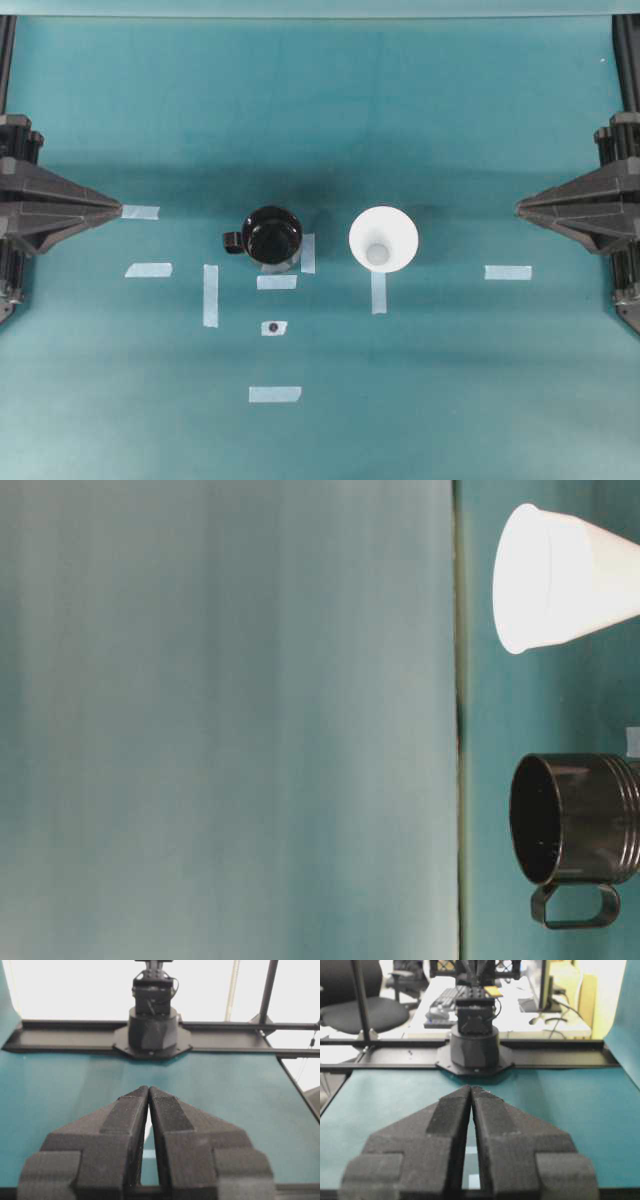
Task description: Holding the cup holder with the left arm, the right arm places the cup into the cup holder.
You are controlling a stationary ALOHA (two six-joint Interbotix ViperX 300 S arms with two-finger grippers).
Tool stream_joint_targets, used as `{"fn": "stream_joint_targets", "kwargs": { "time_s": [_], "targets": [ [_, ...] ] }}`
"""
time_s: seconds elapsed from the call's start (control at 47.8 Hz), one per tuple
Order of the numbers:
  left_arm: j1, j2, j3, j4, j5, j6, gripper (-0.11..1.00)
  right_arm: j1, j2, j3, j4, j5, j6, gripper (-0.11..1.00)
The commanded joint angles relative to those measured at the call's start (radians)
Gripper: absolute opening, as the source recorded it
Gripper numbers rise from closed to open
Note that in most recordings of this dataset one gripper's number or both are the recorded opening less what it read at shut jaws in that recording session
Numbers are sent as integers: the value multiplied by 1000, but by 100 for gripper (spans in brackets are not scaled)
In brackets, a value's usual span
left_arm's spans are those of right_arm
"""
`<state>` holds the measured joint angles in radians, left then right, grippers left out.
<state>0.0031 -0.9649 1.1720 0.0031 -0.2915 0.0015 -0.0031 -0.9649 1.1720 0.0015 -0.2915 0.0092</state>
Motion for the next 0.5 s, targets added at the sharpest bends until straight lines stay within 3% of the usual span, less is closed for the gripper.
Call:
{"fn": "stream_joint_targets", "kwargs": {
  "time_s": [0.0, 0.146, 0.314, 0.481],
  "targets": [
    [0, 21, -12, 11, 25, -25, 16, -3, 9, -3, 6, -8, 5, 16],
    [-2, 49, -38, 11, 98, -31, 3, -5, 3, 12, 84, -5, 57, 2],
    [-2, 63, -46, 12, 123, -31, 3, -6, 5, 23, 86, 12, 133, 0],
    [-2, 74, -48, 12, 133, -31, 3, -6, 14, -18, 87, 115, 152, 0]
  ]
}}
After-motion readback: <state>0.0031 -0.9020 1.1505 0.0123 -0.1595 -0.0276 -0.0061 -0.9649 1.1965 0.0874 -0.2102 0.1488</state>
